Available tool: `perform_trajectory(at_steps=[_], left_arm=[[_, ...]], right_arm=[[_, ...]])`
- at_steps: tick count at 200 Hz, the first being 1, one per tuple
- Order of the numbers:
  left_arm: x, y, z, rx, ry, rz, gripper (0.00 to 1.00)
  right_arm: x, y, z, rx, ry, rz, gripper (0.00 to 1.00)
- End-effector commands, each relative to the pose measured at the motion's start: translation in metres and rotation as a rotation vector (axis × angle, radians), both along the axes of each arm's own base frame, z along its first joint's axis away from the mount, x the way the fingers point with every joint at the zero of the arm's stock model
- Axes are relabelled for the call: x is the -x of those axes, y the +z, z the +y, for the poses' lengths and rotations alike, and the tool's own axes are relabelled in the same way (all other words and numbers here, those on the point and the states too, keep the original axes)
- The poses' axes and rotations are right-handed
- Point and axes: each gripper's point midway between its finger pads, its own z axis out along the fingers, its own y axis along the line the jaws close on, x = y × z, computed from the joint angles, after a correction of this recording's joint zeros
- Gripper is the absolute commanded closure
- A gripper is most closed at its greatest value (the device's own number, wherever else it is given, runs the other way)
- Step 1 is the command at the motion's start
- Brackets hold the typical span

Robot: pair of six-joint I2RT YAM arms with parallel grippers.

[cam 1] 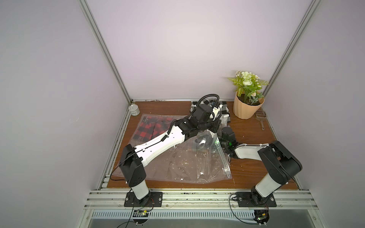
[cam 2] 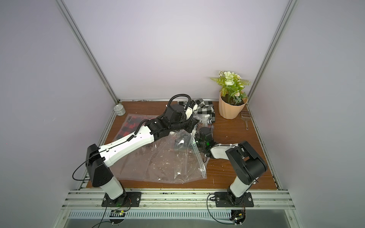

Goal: Take the shirt out of the vacuum bag
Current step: Take out the shirt from the vacuum bag.

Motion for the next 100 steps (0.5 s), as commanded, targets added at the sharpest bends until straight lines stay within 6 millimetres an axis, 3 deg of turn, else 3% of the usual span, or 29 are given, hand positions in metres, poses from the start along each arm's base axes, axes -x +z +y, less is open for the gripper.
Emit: perform_trajectory(at_steps=[1, 100], left_arm=[[0.01, 0.032, -0.012, 0.068, -0.043, -0.036, 0.99], [0.018, 0.039, -0.023, 0.081, -0.073, -0.043, 0.99]], right_arm=[[-0.007, 0.024, 0.018, -0.086, 0.027, -0.069, 0.24], [-0.017, -0.005, 0.064, -0.079, 0.067, -0.02, 0.23]])
